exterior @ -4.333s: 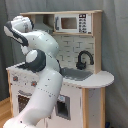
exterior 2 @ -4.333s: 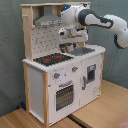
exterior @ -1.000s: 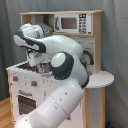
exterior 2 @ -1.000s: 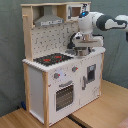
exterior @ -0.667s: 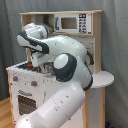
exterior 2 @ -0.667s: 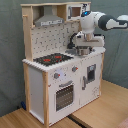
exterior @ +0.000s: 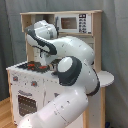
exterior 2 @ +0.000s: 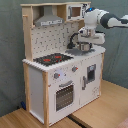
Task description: Play with the kitchen
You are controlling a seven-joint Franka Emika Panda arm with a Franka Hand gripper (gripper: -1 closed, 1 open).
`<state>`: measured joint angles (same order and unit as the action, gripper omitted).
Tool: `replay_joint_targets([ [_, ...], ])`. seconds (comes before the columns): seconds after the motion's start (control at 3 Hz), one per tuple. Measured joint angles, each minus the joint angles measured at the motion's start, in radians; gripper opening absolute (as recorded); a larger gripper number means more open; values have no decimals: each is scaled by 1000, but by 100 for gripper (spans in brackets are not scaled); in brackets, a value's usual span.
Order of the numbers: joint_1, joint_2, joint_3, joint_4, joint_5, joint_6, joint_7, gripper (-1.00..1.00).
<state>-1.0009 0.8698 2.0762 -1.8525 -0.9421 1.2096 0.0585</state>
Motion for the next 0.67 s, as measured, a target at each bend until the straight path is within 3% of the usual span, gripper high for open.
replay_joint_targets([
  [0.33, -48, 44, -42, -16, -40, 48, 0, -100],
  [0.67, -66, 107, -69, -31, -98, 87, 1, -100],
])
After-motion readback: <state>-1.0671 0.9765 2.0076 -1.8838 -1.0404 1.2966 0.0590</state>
